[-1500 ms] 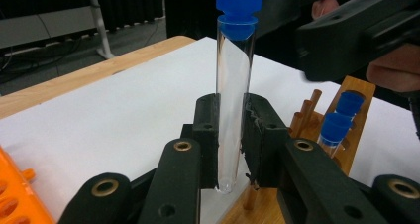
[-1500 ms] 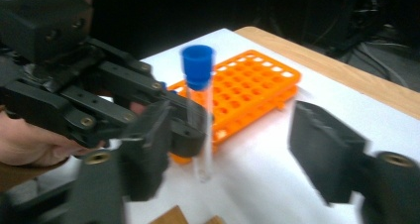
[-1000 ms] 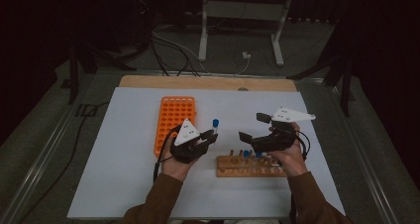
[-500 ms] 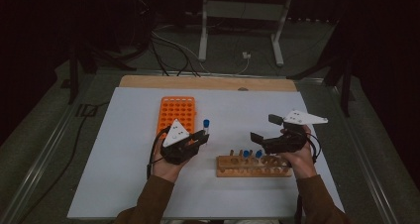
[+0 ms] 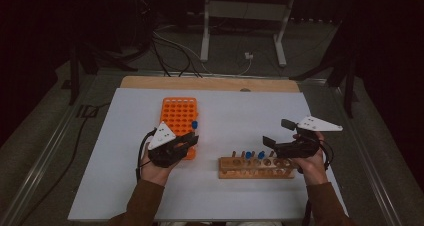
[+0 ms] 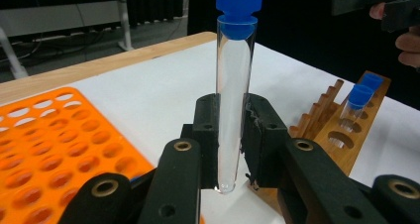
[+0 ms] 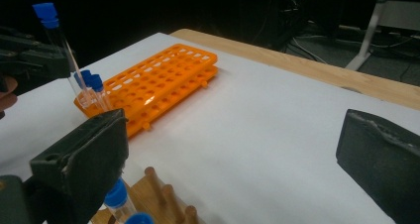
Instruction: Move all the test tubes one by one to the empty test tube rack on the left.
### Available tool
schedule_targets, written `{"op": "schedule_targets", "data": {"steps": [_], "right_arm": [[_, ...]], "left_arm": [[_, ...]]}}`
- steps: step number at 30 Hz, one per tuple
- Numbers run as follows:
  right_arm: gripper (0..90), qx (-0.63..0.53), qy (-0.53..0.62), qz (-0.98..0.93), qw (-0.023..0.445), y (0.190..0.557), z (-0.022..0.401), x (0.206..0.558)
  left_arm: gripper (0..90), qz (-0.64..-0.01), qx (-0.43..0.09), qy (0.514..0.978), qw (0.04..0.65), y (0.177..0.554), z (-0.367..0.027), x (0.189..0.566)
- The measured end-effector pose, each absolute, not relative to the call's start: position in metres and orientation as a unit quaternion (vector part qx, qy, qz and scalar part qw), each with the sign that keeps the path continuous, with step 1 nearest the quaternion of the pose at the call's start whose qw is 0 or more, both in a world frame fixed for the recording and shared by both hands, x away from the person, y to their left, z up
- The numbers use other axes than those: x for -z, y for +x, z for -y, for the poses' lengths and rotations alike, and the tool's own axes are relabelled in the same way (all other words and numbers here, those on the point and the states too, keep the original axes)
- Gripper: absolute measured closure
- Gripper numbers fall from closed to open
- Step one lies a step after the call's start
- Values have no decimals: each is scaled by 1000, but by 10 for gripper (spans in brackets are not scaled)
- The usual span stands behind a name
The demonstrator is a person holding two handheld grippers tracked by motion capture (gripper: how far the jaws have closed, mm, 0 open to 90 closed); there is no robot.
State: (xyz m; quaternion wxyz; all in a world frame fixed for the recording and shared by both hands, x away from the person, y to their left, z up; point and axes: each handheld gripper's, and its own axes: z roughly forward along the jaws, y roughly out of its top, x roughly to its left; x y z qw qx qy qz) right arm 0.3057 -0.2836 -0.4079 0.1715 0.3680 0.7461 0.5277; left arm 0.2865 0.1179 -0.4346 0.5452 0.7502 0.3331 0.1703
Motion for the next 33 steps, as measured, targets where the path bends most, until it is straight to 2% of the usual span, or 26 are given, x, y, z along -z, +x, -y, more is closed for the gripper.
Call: {"op": "schedule_targets", "data": {"steps": [16,33], "right_arm": [[0,-525,380,-740,181,300,295,416],[0,-530,386,-732,183,297,303,418]], "left_arm": [[780,-356,-179,738,544,280,-152,441],[780,-368,-201,749,513,285,-159,457]]}}
